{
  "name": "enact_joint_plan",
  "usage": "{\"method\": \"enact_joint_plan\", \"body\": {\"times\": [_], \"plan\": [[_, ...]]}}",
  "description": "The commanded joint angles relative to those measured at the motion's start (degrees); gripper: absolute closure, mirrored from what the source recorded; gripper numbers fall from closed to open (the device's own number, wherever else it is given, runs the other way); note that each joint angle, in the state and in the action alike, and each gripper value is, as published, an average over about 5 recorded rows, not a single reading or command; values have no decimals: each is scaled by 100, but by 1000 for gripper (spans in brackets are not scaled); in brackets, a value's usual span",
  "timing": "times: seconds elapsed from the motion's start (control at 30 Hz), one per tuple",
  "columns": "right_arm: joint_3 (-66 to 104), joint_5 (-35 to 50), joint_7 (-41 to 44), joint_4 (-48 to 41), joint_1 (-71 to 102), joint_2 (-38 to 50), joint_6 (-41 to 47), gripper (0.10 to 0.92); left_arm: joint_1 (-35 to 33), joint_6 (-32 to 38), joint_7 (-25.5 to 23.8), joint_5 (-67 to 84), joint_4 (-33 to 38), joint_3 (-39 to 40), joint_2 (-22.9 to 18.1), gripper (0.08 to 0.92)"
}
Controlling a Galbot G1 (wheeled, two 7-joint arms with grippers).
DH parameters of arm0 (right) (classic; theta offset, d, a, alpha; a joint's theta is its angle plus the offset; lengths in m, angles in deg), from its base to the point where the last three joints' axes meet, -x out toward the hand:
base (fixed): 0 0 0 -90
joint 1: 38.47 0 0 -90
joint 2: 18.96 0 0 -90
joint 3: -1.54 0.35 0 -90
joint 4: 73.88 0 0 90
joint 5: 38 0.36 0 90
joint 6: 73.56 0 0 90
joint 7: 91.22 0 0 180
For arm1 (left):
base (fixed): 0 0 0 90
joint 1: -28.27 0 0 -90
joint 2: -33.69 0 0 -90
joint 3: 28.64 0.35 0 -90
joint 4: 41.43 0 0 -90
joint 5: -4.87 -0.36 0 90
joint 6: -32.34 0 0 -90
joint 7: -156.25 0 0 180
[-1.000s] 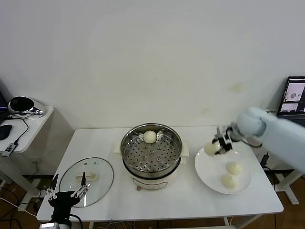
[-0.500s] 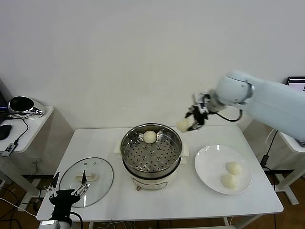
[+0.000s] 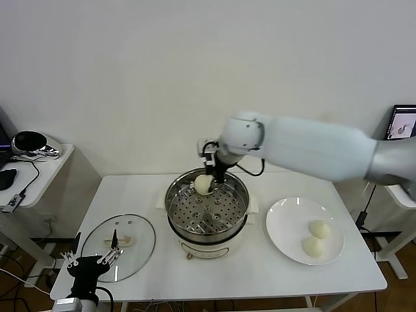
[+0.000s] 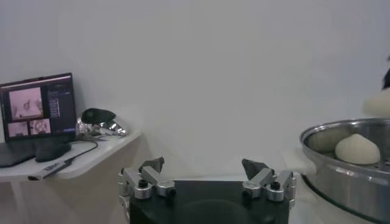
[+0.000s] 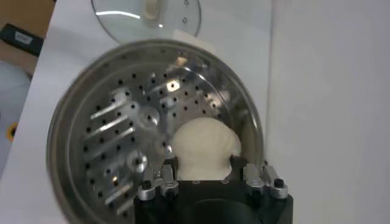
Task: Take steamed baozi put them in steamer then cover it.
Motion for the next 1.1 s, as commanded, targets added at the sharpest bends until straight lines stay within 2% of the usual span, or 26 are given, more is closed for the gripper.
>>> {"method": "enact_joint_plan", "body": {"times": [0.03,0.5,0.6,0.83,1.1], "plan": [[-79,113,-157,-353,344,-619,214,467,-1,2,1,4,7,-5,-9,177],[25,-355,-263,-1017,909,-1064,204,464,-9,10,4,10,-2,6,-28,177],[26,-369,-255,-1037,937,-1088,212,429,-4,12,7,14,-10,3,-30,177],[59,-548,159,-897,628,-823,110,227,11,14,9,20,-27,4,-34,177],[-42,-626,1139,-84,-648,331,-307,203,18,6,2,33,-3,-4,-3,177]]}}
